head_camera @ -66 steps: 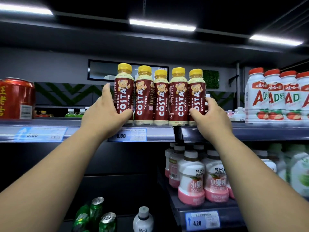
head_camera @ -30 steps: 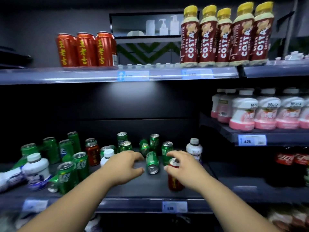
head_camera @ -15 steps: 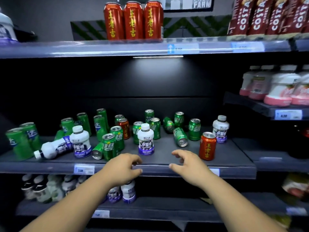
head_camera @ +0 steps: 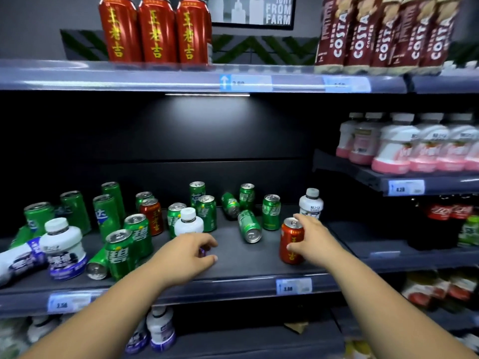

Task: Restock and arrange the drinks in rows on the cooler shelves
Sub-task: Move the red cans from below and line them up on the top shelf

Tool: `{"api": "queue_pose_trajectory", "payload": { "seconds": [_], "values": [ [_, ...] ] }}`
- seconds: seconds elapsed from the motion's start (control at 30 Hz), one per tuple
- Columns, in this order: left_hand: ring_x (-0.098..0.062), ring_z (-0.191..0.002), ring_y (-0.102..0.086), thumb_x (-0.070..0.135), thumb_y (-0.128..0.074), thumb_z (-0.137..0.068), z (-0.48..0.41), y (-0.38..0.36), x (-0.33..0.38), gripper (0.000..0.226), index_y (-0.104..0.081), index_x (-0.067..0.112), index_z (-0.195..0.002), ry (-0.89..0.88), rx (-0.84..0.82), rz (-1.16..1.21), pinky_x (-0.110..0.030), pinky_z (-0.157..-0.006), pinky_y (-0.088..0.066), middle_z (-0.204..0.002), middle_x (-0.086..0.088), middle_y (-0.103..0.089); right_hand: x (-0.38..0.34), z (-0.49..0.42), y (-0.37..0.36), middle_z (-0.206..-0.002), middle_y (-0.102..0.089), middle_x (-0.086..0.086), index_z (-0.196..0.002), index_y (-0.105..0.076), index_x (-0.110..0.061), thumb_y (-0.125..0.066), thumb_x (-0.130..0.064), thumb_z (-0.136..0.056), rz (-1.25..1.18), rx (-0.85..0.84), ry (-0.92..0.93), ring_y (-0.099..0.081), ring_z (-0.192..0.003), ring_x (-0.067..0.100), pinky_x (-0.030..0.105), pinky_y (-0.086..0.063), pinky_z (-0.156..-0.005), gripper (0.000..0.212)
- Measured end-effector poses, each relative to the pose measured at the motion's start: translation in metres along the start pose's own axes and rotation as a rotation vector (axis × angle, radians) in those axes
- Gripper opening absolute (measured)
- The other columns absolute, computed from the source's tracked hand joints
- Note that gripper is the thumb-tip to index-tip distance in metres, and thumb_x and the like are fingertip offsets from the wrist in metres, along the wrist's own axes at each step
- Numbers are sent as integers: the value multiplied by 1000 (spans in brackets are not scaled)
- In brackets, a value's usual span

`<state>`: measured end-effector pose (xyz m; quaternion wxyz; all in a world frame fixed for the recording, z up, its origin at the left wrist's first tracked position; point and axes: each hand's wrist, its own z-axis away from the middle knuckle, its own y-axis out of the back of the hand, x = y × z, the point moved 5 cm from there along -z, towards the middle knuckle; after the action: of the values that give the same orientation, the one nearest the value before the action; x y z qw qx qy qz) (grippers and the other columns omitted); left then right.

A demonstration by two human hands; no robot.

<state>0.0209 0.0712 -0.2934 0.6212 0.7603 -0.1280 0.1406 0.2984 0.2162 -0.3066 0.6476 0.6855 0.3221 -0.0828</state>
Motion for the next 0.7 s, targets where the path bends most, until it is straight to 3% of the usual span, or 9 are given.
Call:
{"api": "queue_pose_trajectory", "payload": {
  "seconds": [0.13, 0.27, 0.47, 0.6, 0.7],
  "values": [
    [2, -86, -62, 49, -64, -85, -30, 6, 7, 36, -62, 36, -118, -45, -16, -36, -25, -80, -53, -103, 15, -65, 12, -25, -10, -156, -37, 4, -153, -32, -28, -81, -29, -74, -81, -82, 10, -39, -140, 22, 37, -36, -113, 93],
    [0, -87, -63, 54, -60, -81, -47, 25, 8, 40, -63, 36, -117, -63, 30, -87, -29, -81, -54, -105, 17, -65, 4, -41, -6, -132, -55, -6, -133, -46, -38, -83, -32, -66, -36, -92, 78, -57, -113, 16, 37, -50, -96, 77],
    [2, -87, -61, 47, -64, -84, -54, 58, -23, 32, -64, 36, -114, -33, 88, -122, -22, -76, -50, -101, 19, -65, -70, -61, -24, -107, -60, -21, -116, -49, -45, -88, -36, -57, -186, -145, 291, -62, -98, 7, 35, -54, -89, 71],
    [-2, -85, -61, 44, -67, -83, -60, 90, -70, 28, -65, 34, -110, 64, 133, -159, -30, -79, -52, -95, 16, -66, -120, -86, -42, -110, -61, -18, -110, -49, -49, -87, -39, -51, -297, -98, 343, -62, -98, 6, 37, -54, -89, 71],
    [-6, -92, -64, 40, -70, -85, -65, 115, -114, 27, -65, 33, -111, 168, 159, -154, -28, -82, -52, -101, 16, -65, -154, -106, -46, -110, -63, -16, -110, -53, -43, -82, -44, -46, -334, -24, 346, -64, -98, 8, 37, -54, -89, 70]
  ]
}}
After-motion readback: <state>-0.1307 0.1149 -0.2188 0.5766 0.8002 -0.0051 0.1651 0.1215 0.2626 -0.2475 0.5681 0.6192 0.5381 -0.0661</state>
